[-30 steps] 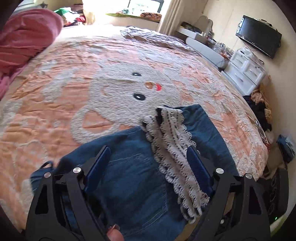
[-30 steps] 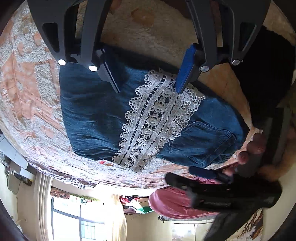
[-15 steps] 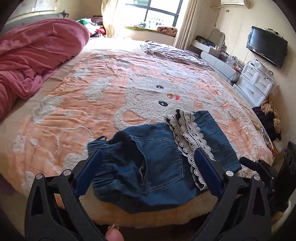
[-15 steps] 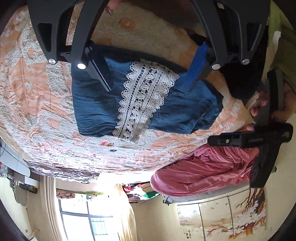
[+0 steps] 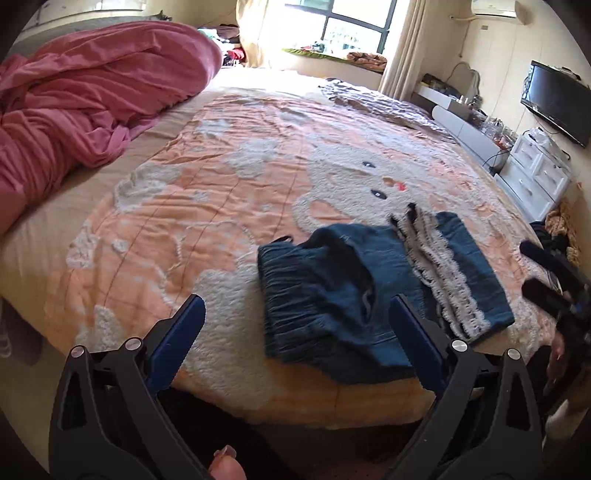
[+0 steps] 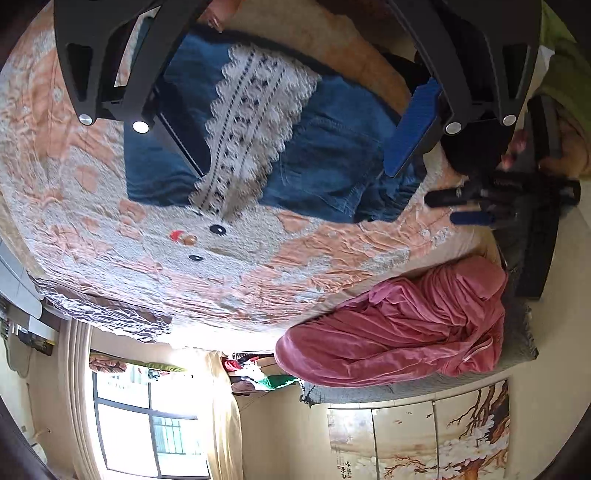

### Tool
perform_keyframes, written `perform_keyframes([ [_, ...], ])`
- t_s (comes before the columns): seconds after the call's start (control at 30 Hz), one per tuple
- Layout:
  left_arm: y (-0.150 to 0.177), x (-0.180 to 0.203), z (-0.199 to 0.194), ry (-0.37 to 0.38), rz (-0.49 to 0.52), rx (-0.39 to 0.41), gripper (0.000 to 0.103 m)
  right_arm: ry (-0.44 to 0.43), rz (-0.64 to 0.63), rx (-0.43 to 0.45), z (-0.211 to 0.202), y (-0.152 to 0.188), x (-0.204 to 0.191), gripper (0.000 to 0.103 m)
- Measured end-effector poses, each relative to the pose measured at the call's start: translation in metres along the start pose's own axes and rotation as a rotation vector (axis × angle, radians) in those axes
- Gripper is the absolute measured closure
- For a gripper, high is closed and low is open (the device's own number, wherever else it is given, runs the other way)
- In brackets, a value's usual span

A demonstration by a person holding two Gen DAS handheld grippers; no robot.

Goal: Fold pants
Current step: 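Open both grippers and release the lace onto the pants, then grasp the elastic denim waistband with both grippers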

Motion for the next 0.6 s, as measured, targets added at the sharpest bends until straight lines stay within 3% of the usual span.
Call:
perform_keyframes([
  [0.1,0.007,-0.007,0.005,-0.014,0.001,-0.012,0.010,-0.014,0.000,-0.035,0.019,-0.013,-0.003,0.009],
  [0.3,0.019,-0.013,0.016,0.028,-0.021,-0.048,0.010,-0.047,-0.050,-0.124,0.064,-0.032,-0.019,0.009],
  [0.6,0.028,-0.010,0.037,0.076,-0.024,-0.089,0.010,-0.198,-0.115,-0.302,0.139,-0.049,-0.056,0.009],
])
Point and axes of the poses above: each gripper's, at about its wrist camera, not at the fingertips, and z roughly the way its jaws point, x to its right, y to its underside, the point moved 2 cm from there along z, roughly the way its jaws point
